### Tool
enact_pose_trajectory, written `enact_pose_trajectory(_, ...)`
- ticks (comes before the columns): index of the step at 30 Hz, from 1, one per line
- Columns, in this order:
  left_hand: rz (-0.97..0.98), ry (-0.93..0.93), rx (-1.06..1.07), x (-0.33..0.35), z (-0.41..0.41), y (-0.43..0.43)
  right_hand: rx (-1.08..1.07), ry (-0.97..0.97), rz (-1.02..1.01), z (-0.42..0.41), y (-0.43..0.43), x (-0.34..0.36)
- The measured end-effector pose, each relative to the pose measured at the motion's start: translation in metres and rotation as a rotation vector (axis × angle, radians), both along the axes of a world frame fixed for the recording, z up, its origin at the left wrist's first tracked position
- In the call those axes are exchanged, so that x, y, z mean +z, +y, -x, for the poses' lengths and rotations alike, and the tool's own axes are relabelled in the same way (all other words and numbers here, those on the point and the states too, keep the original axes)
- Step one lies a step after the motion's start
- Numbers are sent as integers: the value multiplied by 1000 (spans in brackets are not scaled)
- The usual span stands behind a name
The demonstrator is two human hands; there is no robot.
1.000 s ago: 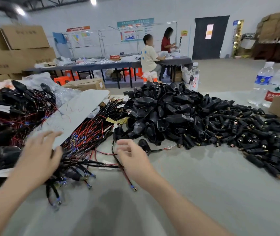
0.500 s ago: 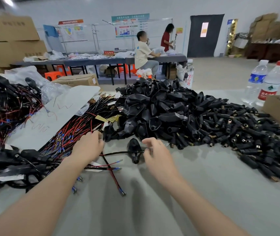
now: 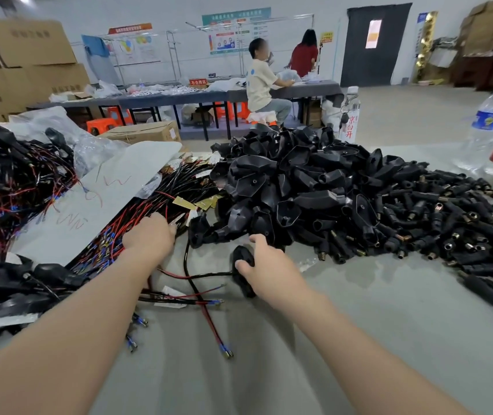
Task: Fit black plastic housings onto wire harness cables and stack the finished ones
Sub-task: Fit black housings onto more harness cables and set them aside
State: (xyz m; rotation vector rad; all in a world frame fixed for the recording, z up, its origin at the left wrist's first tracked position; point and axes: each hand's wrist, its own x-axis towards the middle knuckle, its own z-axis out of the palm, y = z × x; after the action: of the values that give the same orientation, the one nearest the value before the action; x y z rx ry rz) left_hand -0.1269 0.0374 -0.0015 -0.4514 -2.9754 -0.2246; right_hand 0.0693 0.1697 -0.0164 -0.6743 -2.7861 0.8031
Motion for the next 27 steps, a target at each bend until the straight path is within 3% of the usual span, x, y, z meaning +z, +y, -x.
enact_pose_trajectory(4, -70, -66, 18, 0, 15, 2, 1, -83, 182, -1, 9, 5)
enact_pose_trajectory(9, -267, -238, -36, 3, 22, 5, -3, 27, 332, -6, 17, 9)
enact_pose_trajectory(16, -1044, -612, -97, 39, 10, 15, -119, 480, 658, -10, 21, 17)
enact_pose_trajectory(19, -1332, -705, -205, 81, -7, 17, -192, 615, 955, -16, 22, 26)
enact_pose_trajectory(22, -1430, -710, -464, 128, -42, 14, -265, 648, 1230, -25, 24, 31)
enact_pose_trajectory(24, -1448, -662, -624, 153, -76, 10, -293, 643, 1322, -31, 23, 30)
enact_pose_trajectory(27, -1433, -607, -701, 158, -125, -2, -326, 640, 1405, -45, 21, 28)
